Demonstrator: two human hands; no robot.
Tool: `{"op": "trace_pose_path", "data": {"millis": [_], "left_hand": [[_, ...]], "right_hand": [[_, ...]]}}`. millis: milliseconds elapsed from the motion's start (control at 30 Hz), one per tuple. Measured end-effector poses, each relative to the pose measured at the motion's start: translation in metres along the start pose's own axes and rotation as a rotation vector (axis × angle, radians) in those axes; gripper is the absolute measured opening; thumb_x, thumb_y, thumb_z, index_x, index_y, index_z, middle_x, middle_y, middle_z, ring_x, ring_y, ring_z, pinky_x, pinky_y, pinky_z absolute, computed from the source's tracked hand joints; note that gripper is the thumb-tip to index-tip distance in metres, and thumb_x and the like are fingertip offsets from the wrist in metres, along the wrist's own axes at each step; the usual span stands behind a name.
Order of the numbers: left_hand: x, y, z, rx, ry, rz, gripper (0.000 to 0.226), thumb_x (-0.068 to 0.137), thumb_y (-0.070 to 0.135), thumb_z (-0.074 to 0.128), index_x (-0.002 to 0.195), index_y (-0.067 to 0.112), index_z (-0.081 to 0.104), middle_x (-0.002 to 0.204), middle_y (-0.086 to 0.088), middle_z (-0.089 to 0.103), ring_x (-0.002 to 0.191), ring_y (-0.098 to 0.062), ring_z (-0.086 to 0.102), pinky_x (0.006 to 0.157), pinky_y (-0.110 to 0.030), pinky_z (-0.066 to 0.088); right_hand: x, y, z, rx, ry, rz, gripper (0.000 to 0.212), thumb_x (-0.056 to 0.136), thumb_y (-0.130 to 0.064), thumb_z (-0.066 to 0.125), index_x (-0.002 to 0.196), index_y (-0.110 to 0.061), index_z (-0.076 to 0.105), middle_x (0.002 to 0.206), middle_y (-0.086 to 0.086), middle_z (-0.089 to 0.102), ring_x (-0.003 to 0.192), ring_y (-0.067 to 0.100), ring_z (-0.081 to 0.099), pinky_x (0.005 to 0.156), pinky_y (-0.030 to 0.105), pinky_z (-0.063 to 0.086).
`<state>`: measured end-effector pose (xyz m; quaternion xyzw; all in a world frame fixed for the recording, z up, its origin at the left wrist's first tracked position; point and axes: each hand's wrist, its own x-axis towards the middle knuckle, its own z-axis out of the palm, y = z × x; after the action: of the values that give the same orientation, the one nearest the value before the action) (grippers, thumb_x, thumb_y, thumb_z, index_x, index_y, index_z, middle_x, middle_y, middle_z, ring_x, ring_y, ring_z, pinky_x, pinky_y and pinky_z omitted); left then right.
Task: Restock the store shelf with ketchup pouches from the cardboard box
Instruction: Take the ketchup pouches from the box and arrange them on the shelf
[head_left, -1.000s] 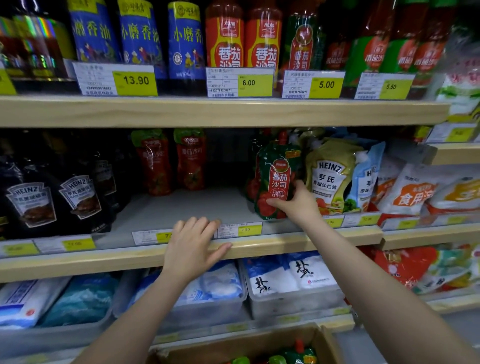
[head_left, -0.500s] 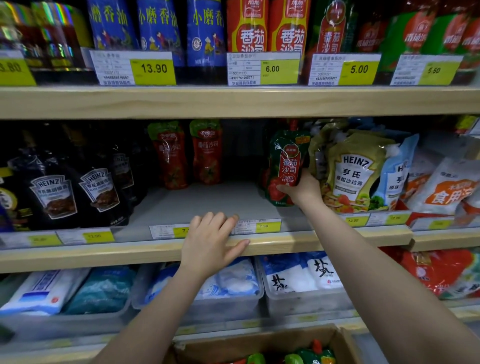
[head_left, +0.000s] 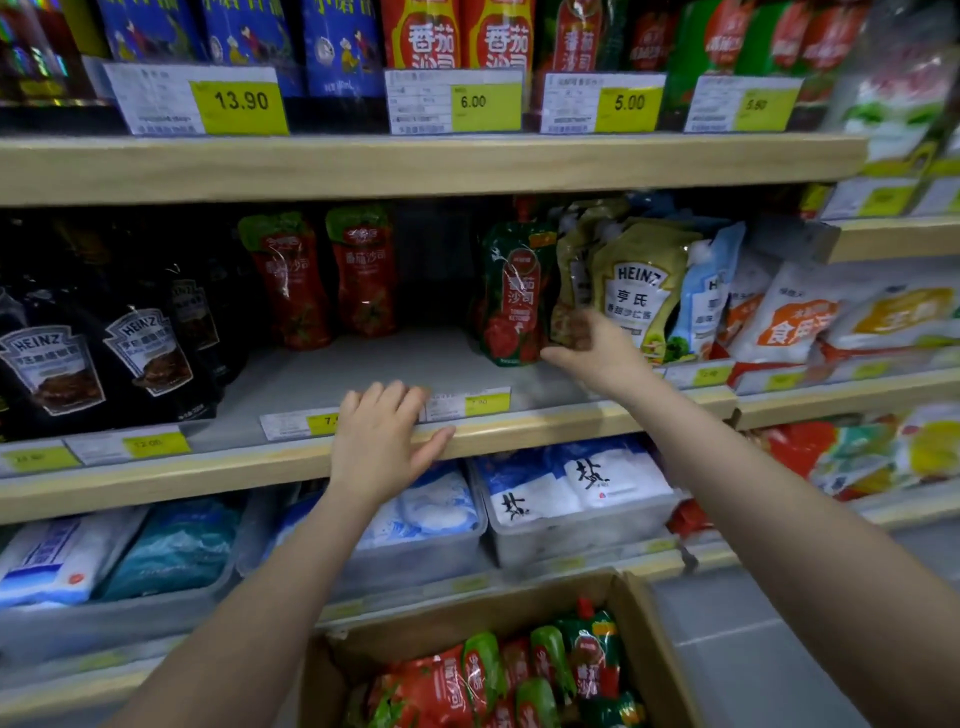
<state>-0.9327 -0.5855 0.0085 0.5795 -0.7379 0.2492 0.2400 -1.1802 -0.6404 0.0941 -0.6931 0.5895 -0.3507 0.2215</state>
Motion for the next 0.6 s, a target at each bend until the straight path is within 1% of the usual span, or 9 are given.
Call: {"op": "trace_pose_path", "data": {"millis": [67, 133, 200, 267, 333, 400, 467, 533, 600], "left_hand": [[-0.002, 0.012, -0.002, -0.074, 0.014, -0.064, 0.050, 0.084, 0.054, 0.040, 0.108, 0.014, 0.059, 0.091, -0.005, 0.059, 0.086, -0.029, 0.056, 0.079, -0.041, 0.038], [-0.010, 0.029, -0.002, -0.214, 0.042, -0.066, 0.047, 0.085, 0.044, 0.046, 0.116, 0.011, 0.056, 0.109, -0.010, 0.058, 0.105, -0.032, 0.054, 0.096, -0.047, 0.035], [-0.026, 0.053, 0.000, -0.401, 0.044, -0.022, 0.044, 0.086, 0.034, 0.052, 0.122, 0.008, 0.052, 0.125, -0.013, 0.052, 0.121, -0.032, 0.045, 0.105, -0.046, 0.032], [-0.051, 0.083, 0.004, -0.567, -0.046, 0.051, 0.044, 0.086, 0.032, 0.052, 0.124, 0.010, 0.051, 0.131, -0.011, 0.050, 0.123, -0.028, 0.045, 0.102, -0.041, 0.038], [-0.079, 0.110, 0.012, -0.700, -0.213, 0.092, 0.043, 0.087, 0.033, 0.049, 0.126, 0.015, 0.051, 0.131, -0.003, 0.051, 0.123, -0.017, 0.044, 0.098, -0.036, 0.043], [-0.106, 0.130, 0.026, -0.803, -0.388, 0.081, 0.040, 0.090, 0.032, 0.050, 0.128, 0.020, 0.050, 0.130, 0.003, 0.051, 0.122, -0.010, 0.043, 0.100, -0.035, 0.043], [-0.127, 0.141, 0.044, -0.843, -0.521, 0.068, 0.038, 0.090, 0.030, 0.052, 0.128, 0.022, 0.050, 0.129, 0.004, 0.053, 0.120, -0.010, 0.046, 0.101, -0.035, 0.042], [-0.142, 0.147, 0.061, -0.837, -0.608, 0.042, 0.038, 0.090, 0.030, 0.053, 0.127, 0.024, 0.050, 0.128, 0.006, 0.054, 0.119, -0.009, 0.049, 0.100, -0.030, 0.041], [-0.155, 0.155, 0.078, -0.836, -0.677, 0.035, 0.037, 0.089, 0.029, 0.054, 0.126, 0.025, 0.051, 0.126, 0.007, 0.055, 0.117, -0.008, 0.050, 0.099, -0.027, 0.041]], "right_hand": [[-0.031, 0.009, -0.010, 0.001, -0.012, -0.016, 0.059, 0.081, -0.029, 0.068, 0.131, -0.009, 0.043, 0.132, 0.009, 0.052, 0.119, 0.022, 0.051, 0.092, 0.026, 0.040], [-0.064, 0.024, -0.016, -0.021, -0.027, -0.027, 0.055, 0.083, -0.025, 0.066, 0.131, -0.009, 0.044, 0.132, 0.009, 0.052, 0.120, 0.021, 0.050, 0.092, 0.026, 0.040], [-0.096, 0.045, -0.016, -0.062, -0.055, -0.025, 0.051, 0.084, -0.023, 0.064, 0.130, -0.009, 0.046, 0.131, 0.009, 0.053, 0.121, 0.021, 0.050, 0.095, 0.028, 0.042], [-0.129, 0.070, -0.010, -0.076, -0.090, 0.010, 0.048, 0.084, -0.023, 0.064, 0.128, -0.010, 0.048, 0.128, 0.008, 0.055, 0.119, 0.019, 0.051, 0.095, 0.028, 0.043], [-0.161, 0.098, 0.001, -0.081, -0.123, 0.059, 0.045, 0.084, -0.022, 0.064, 0.126, -0.012, 0.050, 0.126, 0.007, 0.056, 0.116, 0.016, 0.052, 0.092, 0.025, 0.043], [-0.191, 0.127, 0.013, -0.095, -0.157, 0.119, 0.043, 0.086, -0.022, 0.062, 0.126, -0.013, 0.050, 0.125, 0.005, 0.056, 0.115, 0.016, 0.053, 0.092, 0.027, 0.045], [-0.217, 0.154, 0.025, -0.077, -0.171, 0.185, 0.042, 0.087, -0.021, 0.060, 0.127, -0.016, 0.050, 0.127, 0.003, 0.054, 0.115, 0.016, 0.052, 0.090, 0.023, 0.042], [-0.240, 0.179, 0.037, -0.061, -0.172, 0.239, 0.044, 0.088, -0.020, 0.058, 0.130, -0.020, 0.047, 0.131, 0.001, 0.051, 0.117, 0.016, 0.050, 0.091, 0.021, 0.039], [-0.258, 0.200, 0.049, -0.032, -0.196, 0.317, 0.047, 0.090, -0.024, 0.056, 0.134, -0.024, 0.042, 0.136, -0.001, 0.047, 0.119, 0.013, 0.049, 0.094, 0.022, 0.041]]}}
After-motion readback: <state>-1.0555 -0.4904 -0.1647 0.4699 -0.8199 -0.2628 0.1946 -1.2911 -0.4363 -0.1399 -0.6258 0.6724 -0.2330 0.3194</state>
